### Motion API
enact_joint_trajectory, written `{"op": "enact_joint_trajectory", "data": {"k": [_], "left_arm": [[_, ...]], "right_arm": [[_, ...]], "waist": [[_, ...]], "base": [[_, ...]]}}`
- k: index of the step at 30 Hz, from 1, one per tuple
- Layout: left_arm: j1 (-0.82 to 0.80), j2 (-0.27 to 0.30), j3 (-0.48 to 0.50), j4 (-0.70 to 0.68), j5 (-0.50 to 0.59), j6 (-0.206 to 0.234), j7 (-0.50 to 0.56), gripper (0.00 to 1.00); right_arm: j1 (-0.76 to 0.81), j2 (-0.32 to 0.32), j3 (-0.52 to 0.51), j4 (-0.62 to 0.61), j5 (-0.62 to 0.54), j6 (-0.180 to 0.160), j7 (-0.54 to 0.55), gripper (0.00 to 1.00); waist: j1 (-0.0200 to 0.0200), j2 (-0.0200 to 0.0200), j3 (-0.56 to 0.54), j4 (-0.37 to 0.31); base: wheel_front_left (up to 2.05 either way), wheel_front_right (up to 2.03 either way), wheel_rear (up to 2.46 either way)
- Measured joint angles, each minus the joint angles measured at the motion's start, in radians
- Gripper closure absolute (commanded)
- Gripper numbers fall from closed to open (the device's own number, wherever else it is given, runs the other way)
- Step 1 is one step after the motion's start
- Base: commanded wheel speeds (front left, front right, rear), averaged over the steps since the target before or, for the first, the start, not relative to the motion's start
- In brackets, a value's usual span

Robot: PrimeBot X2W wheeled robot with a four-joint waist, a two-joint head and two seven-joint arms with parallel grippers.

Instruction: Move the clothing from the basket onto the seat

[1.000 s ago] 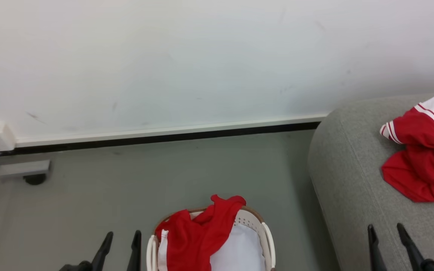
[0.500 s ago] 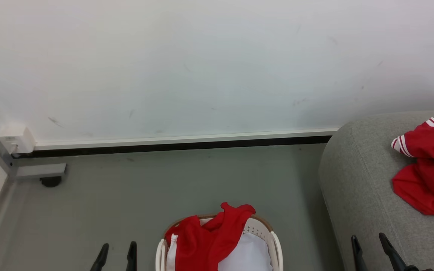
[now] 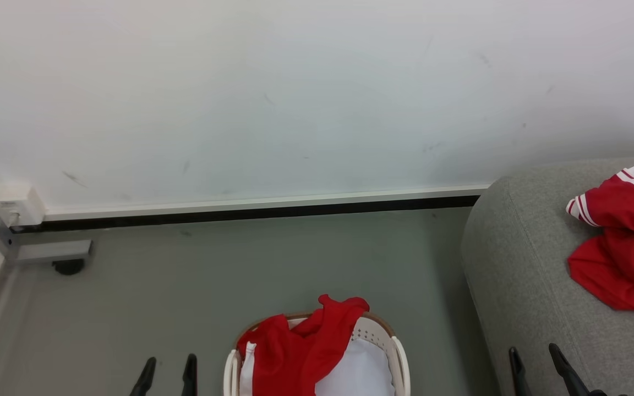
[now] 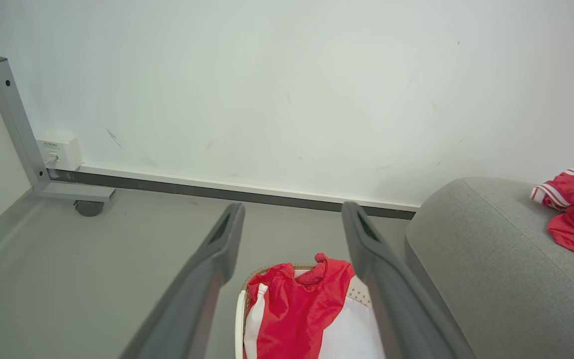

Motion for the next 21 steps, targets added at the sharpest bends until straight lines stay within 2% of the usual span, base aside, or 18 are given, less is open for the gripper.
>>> {"op": "enact_joint_trajectory", "data": {"k": [6,11,17,21], "left_arm": [[-0.001,-0.006,0.009,0.003,0.004,-0.009,0.0,0.0],[-0.04,-0.009,-0.019,0.02,0.018,-0.014,0.0,0.0],[-0.206,-0.004,-0.111,0.125,0.056,-0.021,0.005,0.0],[-0.353,0.024,-0.163,0.209,0.073,-0.022,0.06,0.0]], "right_arm": [[-0.003,0.0,0.016,-0.003,0.008,0.0,0.0,0.0],[-0.017,0.0,0.025,-0.015,0.011,0.0,0.0,0.0],[-0.094,0.0,0.035,-0.054,0.036,0.0,0.0,0.0],[-0.163,-0.001,0.052,-0.094,0.076,0.0,0.0,0.0]], "waist": [[0.0001,0.0,0.018,-0.017],[0.0001,0.0,0.055,-0.041],[0.0002,0.0,0.16,-0.072],[0.0003,0.0,0.255,-0.1]], "base": [[0.0,0.0,0.0],[0.0,0.0,0.0],[0.0,0.0,0.0],[0.0,0.0,0.0]]}}
